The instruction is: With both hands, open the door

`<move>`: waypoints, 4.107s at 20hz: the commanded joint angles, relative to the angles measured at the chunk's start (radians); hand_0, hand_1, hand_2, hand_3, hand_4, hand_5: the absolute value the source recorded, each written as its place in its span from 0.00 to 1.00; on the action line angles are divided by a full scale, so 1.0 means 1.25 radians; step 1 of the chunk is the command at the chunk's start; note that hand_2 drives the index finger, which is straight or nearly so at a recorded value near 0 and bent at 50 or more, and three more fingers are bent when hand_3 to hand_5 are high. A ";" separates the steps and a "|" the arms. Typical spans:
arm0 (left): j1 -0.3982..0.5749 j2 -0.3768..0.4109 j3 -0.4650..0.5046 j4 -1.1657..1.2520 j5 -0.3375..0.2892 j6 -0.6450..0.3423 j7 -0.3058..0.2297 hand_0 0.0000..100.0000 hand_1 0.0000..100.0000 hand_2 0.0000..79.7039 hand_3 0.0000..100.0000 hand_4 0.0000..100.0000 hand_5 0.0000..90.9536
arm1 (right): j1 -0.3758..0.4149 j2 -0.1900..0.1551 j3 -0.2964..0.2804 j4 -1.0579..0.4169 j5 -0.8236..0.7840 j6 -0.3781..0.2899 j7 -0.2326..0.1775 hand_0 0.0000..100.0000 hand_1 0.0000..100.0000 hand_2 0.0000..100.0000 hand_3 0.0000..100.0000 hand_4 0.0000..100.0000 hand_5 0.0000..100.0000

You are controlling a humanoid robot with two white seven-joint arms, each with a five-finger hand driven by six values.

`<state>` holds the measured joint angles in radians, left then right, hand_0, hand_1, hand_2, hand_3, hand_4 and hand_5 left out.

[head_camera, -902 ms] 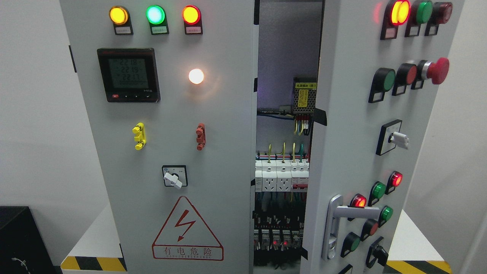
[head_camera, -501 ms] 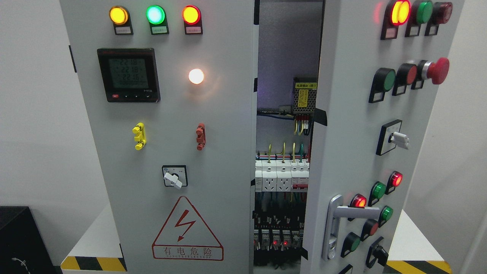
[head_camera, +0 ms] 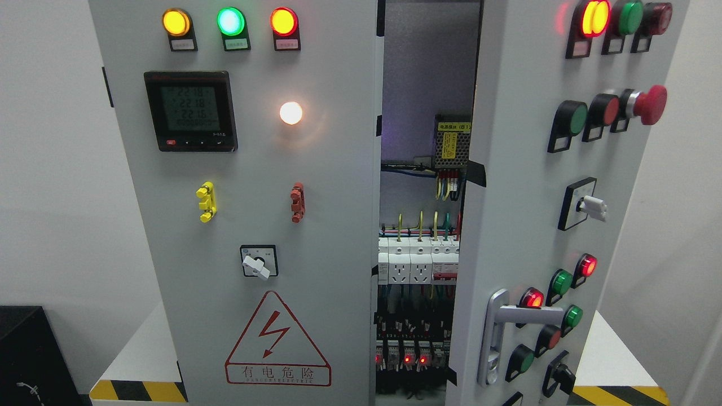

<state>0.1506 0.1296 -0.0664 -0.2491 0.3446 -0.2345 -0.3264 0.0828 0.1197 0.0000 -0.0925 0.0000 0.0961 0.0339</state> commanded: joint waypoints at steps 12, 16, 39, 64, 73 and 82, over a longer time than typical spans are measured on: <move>-0.039 1.228 0.208 -0.719 1.211 0.327 -0.486 0.00 0.00 0.00 0.00 0.00 0.00 | 0.000 0.000 -0.004 0.000 0.009 0.000 0.000 0.00 0.00 0.00 0.00 0.00 0.00; -0.292 1.205 0.126 -0.826 1.125 0.474 -0.523 0.00 0.00 0.00 0.00 0.00 0.00 | 0.000 0.000 -0.002 0.000 0.009 0.000 0.000 0.00 0.00 0.00 0.00 0.00 0.00; -1.715 0.524 -1.466 -1.000 1.246 0.238 -0.403 0.00 0.00 0.00 0.00 0.00 0.00 | 0.000 0.000 -0.004 0.000 0.009 0.000 0.000 0.00 0.00 0.00 0.00 0.00 0.00; -1.616 0.158 -1.279 -0.981 1.238 0.109 -0.118 0.00 0.00 0.00 0.00 0.00 0.00 | 0.000 0.000 -0.004 0.000 0.009 0.000 0.000 0.00 0.00 0.00 0.00 0.00 0.00; -1.593 0.055 -1.210 -0.987 1.191 0.111 -0.020 0.00 0.00 0.00 0.00 0.00 0.00 | 0.000 0.000 -0.004 0.000 0.009 0.000 0.000 0.00 0.00 0.00 0.00 0.00 0.00; -1.604 -0.068 -1.163 -0.970 1.190 0.112 0.077 0.00 0.00 0.00 0.00 0.00 0.00 | 0.000 0.000 -0.004 0.000 0.009 0.000 0.000 0.00 0.00 0.00 0.00 0.00 0.00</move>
<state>-1.8509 0.2241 -1.5904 -1.4741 1.8371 -0.0935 -0.2685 0.0828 0.1197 0.0000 -0.0919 0.0000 0.0961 0.0340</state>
